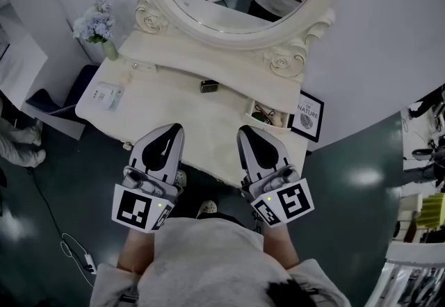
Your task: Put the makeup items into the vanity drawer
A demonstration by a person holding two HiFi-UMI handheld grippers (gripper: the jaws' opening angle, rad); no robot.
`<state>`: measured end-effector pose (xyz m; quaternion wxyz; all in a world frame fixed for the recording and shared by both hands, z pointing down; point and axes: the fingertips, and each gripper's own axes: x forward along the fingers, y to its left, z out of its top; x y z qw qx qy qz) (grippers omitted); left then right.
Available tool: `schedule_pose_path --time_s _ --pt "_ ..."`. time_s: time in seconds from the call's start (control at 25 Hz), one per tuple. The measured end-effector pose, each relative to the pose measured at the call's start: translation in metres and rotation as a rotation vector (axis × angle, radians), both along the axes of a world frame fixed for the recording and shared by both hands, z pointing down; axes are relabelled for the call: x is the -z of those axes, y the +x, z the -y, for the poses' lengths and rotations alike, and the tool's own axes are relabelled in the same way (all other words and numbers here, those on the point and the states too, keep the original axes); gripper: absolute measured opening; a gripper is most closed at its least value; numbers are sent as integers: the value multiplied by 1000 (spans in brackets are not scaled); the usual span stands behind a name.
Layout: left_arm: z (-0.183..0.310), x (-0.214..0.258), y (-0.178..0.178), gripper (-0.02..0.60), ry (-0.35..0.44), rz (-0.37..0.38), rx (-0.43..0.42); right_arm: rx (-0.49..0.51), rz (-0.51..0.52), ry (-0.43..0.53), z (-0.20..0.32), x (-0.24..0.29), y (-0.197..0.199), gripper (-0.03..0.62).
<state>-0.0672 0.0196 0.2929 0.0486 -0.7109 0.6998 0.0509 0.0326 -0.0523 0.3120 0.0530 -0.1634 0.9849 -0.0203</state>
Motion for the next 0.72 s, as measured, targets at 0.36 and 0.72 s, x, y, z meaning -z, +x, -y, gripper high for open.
schedule_pose_path --time_s 0.36,0.72 --pt "38 7 -38 14 8 10 -49 -64 16 0 35 7 -29 26" --pt "77 2 -75 14 8 3 -153 -130 20 3 63 8 -69 26"
